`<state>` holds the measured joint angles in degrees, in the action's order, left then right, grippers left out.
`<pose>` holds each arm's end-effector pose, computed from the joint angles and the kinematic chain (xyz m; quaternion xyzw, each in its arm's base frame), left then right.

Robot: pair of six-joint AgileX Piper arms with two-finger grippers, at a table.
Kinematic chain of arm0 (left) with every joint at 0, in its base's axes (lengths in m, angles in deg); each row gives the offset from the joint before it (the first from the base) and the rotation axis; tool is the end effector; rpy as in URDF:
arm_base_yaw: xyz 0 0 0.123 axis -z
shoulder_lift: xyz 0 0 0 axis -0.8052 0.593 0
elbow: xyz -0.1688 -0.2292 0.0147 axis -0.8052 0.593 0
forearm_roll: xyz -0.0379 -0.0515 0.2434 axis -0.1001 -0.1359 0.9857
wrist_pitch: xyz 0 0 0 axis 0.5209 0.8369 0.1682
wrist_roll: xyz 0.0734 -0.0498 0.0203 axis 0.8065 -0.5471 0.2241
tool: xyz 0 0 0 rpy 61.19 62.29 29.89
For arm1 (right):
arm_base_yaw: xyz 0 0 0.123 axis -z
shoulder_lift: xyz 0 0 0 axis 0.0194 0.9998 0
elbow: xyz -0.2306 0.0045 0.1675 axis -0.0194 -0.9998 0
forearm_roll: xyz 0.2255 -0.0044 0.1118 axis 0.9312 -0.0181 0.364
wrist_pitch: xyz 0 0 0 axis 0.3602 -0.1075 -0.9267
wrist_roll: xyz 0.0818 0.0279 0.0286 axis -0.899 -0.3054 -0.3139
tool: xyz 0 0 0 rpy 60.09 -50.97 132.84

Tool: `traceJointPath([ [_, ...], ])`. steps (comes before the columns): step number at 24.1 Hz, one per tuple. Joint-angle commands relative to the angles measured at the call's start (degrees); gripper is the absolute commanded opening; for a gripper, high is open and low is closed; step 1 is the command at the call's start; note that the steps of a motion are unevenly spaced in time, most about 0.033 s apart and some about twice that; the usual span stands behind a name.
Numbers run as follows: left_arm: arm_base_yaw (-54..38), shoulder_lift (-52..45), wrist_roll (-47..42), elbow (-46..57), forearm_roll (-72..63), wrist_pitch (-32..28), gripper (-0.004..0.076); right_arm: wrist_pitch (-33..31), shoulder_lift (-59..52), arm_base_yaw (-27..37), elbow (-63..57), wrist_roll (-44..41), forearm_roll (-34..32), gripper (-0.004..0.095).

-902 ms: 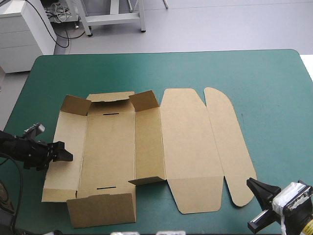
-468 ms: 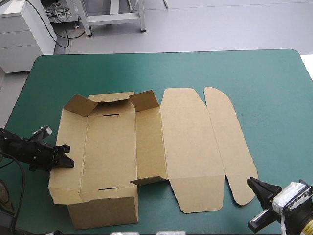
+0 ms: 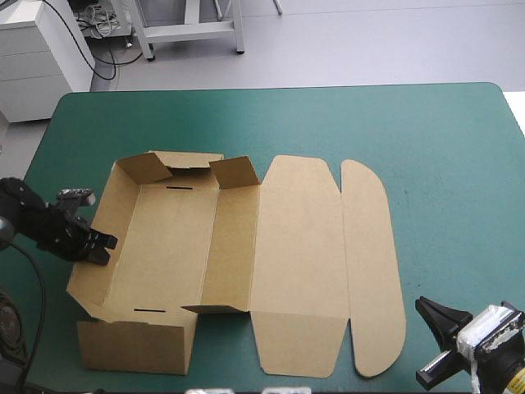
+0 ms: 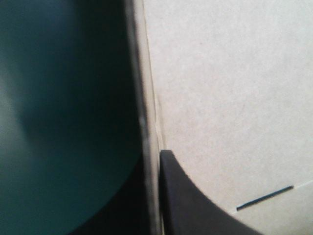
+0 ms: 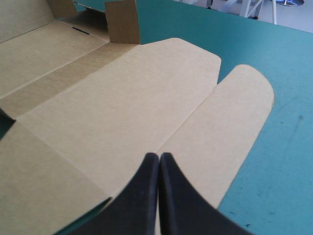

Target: Fold the box

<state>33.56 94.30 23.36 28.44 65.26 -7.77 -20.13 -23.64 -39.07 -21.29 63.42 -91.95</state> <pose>0.2664 0.0657 0.2419 0.0903 0.9820 -0.1554 0.0583 0.0283 0.0123 0.2812 -0.2465 0.7544 0.1558 0.5881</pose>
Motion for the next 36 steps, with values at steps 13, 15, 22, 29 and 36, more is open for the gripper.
traceJointPath([
  [13,30.92,9.43,5.24,-35.36,30.8,2.22,-0.0008,4.48,0.79,0.39,1.4,-1.77,0.88,-0.0016],
  [15,34.35,9.94,5.93,-36.91,35.05,-0.91,-0.0008,4.48,0.79,0.39,1.4,-1.77,0.86,-0.0016],
  [22,47.53,9.72,10.35,-37.24,41.35,-9.74,-0.0008,4.48,0.79,0.39,1.4,-3.09,0.58,-0.0016],
  [29,60.67,5.45,7.21,-30.28,47.73,-15.55,-0.0008,4.48,0.79,0.39,1.4,-4.8,0.25,-0.0016],
  [36,69.65,-3.19,-7.43,-12.9,63.84,-30.47,-0.0008,4.48,0.79,0.39,1.4,-6.13,-2.2,-0.0016],
])
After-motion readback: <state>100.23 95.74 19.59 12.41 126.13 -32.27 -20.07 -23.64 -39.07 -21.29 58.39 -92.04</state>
